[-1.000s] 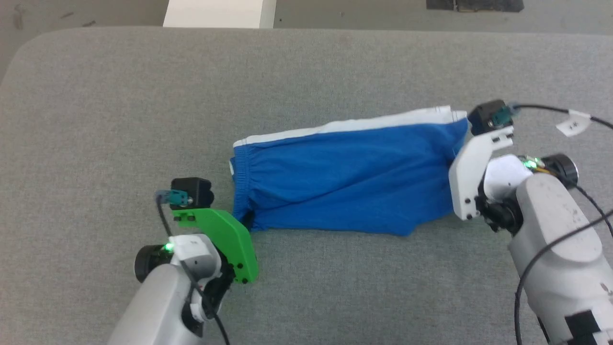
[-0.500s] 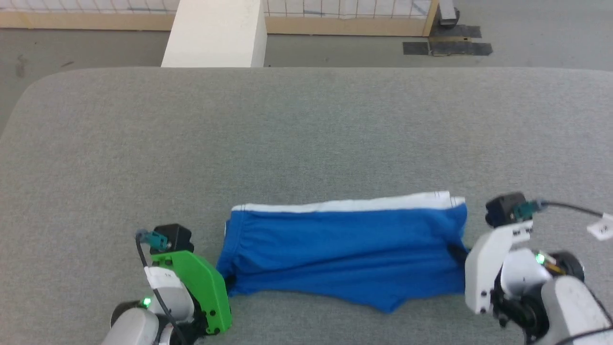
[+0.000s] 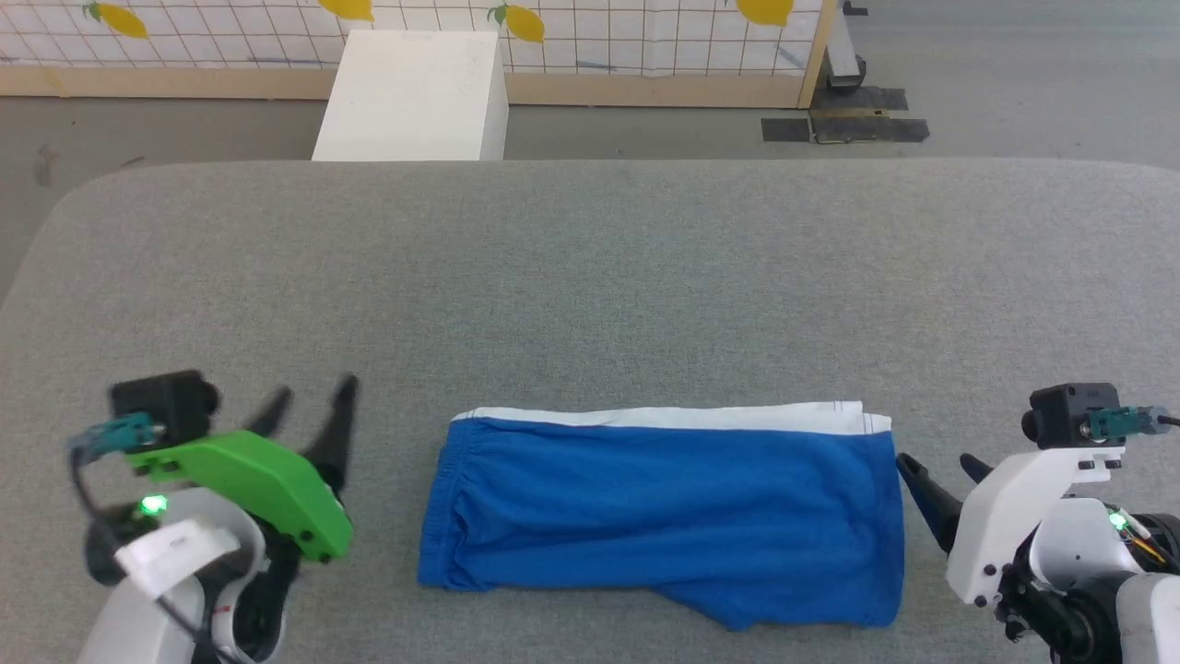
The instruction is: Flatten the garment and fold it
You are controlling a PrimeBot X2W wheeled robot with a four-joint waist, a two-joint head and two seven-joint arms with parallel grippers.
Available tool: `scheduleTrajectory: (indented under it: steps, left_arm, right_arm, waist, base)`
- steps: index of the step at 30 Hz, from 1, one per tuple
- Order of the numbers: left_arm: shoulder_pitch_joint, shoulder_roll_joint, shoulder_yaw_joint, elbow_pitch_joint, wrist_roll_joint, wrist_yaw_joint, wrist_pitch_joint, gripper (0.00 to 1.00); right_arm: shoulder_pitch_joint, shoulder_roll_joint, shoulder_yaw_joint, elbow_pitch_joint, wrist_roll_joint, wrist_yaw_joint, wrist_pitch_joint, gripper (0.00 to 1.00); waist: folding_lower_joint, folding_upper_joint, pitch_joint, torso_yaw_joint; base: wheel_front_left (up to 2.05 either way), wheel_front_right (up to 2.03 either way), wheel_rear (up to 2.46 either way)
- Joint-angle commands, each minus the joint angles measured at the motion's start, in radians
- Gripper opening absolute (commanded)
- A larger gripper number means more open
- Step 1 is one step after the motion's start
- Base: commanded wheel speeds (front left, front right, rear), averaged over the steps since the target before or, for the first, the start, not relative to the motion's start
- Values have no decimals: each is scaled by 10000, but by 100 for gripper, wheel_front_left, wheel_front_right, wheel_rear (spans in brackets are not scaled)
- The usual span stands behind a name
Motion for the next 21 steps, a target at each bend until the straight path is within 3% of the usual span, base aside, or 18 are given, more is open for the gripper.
scheduleTrajectory:
  steps: [1, 7, 11, 21]
  left_arm:
    - [-157, 82, 98, 30, 388, -145, -734, 100]
    - [-423, -176, -23, 831, 1841, -773, -4542, 100]
    - [-588, -388, -362, 1432, 2634, -840, -6037, 100]
    - [-706, -1010, -577, 2069, 3425, -800, -6591, 100]
  right_arm:
    - [-189, 44, -103, 58, -74, -15, 184, 100]
    - [-775, -218, -7, 931, -790, -15, 825, 100]
    - [-1092, -220, 386, 1521, -890, -15, 1001, 100]
    - [-1544, -627, 1545, 2979, -994, -15, 1094, 100]
  waist:
    - [0, -1, 60, -3]
    - [0, -1, 421, 82]
    - [0, -1, 644, 166]
    - [0, -1, 971, 294]
  base:
    - [0, 0, 0]
    - [0, 0, 0]
    - [0, 0, 0]
    - [0, 0, 0]
